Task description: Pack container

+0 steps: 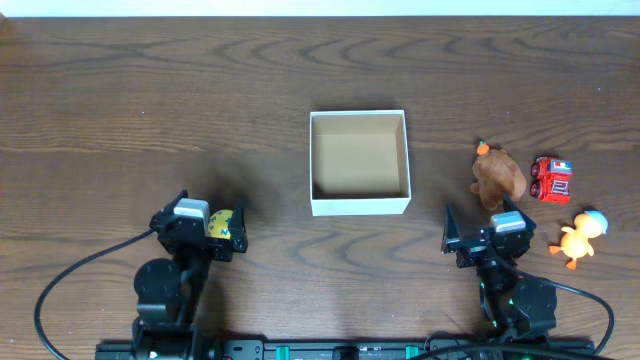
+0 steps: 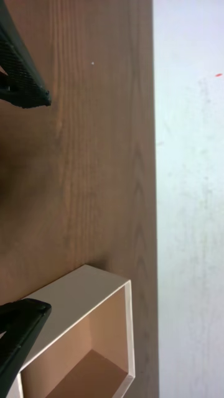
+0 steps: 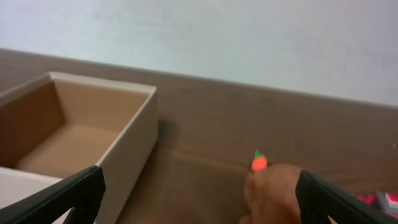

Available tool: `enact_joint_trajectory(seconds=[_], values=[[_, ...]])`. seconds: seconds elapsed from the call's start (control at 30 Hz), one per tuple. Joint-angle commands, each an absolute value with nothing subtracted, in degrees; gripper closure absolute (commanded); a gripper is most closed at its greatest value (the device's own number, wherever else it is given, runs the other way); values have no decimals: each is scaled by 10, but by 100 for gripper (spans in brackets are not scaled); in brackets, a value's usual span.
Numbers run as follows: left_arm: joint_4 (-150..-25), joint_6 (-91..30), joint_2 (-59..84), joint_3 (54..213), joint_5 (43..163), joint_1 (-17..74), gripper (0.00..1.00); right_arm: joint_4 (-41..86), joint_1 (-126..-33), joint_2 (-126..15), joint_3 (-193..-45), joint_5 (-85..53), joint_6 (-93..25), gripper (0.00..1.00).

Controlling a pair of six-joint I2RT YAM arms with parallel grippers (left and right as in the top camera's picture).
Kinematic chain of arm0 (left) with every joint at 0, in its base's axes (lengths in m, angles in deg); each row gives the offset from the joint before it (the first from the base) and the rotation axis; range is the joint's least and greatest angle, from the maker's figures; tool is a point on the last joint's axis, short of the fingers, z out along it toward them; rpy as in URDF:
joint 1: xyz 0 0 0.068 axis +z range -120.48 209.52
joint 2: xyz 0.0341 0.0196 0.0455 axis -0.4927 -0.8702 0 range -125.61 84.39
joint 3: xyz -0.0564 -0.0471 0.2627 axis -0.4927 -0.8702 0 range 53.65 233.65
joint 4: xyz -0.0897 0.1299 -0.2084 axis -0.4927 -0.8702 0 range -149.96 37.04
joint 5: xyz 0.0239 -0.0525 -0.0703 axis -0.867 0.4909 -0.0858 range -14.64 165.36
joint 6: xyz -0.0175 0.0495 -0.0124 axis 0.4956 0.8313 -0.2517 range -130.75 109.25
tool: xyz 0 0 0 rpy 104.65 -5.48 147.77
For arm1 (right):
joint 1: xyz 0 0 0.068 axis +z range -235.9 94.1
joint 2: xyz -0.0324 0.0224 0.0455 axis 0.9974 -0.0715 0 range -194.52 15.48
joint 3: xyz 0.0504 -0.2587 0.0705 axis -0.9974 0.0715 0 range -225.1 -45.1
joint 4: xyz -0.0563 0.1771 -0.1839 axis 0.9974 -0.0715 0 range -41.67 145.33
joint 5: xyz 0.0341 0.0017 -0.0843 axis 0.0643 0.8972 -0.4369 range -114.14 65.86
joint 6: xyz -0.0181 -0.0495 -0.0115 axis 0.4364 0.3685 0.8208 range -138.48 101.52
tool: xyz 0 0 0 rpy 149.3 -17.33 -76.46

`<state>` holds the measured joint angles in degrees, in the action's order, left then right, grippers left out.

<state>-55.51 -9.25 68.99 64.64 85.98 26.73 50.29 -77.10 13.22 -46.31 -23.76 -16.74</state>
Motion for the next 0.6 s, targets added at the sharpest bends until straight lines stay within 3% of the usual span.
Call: enact_joint_trajectory(seconds=[0.0, 0.3, 0.57], values=[[-571, -100, 655, 689, 865, 266, 2, 485, -777, 120, -511, -250, -185, 1], [-608, -126, 548, 779, 865, 266, 2, 423, -778, -21, -652, -294, -185, 1], [-699, -154, 485, 857, 865, 266, 2, 293, -816, -212, -821, -298, -229, 1]])
